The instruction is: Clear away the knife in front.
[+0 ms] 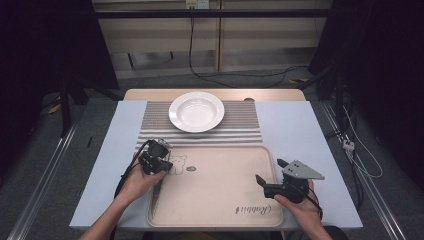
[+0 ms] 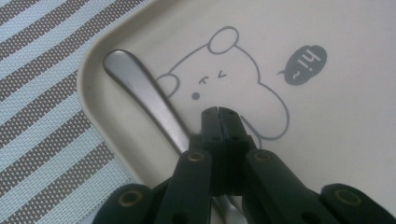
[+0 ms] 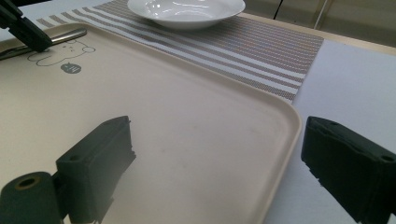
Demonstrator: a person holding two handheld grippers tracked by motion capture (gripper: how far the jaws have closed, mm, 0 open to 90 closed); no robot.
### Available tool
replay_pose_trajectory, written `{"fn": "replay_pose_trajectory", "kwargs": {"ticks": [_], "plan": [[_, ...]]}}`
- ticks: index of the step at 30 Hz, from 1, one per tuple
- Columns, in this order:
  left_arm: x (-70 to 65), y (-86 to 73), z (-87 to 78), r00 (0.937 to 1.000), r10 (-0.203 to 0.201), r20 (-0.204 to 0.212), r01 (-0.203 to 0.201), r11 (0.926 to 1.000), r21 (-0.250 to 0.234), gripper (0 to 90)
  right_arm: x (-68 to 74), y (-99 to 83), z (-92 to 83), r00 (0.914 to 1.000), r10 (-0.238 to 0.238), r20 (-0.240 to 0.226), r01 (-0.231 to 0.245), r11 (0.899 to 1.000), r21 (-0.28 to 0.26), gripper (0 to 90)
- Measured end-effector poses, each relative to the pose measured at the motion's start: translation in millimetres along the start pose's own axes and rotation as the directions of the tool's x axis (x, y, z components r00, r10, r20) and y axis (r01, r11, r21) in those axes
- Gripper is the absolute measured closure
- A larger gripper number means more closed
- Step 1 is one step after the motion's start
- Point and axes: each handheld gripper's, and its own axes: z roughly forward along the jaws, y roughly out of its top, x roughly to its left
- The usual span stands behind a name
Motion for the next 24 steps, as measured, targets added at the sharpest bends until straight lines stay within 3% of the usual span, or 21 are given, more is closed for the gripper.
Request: {"fn": "replay_pose_trajectory", "kwargs": {"ticks": [5, 15, 19, 22, 24], "plan": [[-2.4, -2.7, -1.6, 0.9992, 0.011, -0.038, -0.011, 0.9999, -0.002, 90.0, 0.1, -0.3, -0.5, 1.0000, 0.000, -0.003, 0.000, 1.000, 0.000, 9.6], [-4.3, -4.8, -2.7, 0.9990, 0.033, -0.031, -0.033, 0.9995, -0.003, 90.0, 0.7, -0.5, -0.7, 1.0000, -0.004, -0.001, 0.004, 1.000, 0.001, 9.6], [-8.1, -5.3, -2.8, 0.9977, 0.042, -0.054, -0.042, 0.9991, -0.002, 90.0, 0.9, -0.2, -0.3, 1.0000, -0.005, -0.001, 0.005, 1.000, 0.000, 9.6], [-6.7, -5.6, -2.9, 0.9976, 0.054, -0.043, -0.055, 0.9984, -0.015, 82.2, 1.4, -0.3, 0.0, 1.0000, -0.007, -0.003, 0.007, 1.000, 0.003, 9.6], [-8.4, -5.6, -3.6, 0.9971, 0.076, -0.002, -0.077, 0.9963, -0.039, 78.4, 1.6, -0.5, -1.0, 1.0000, -0.007, -0.004, 0.007, 1.000, 0.001, 9.6]]}}
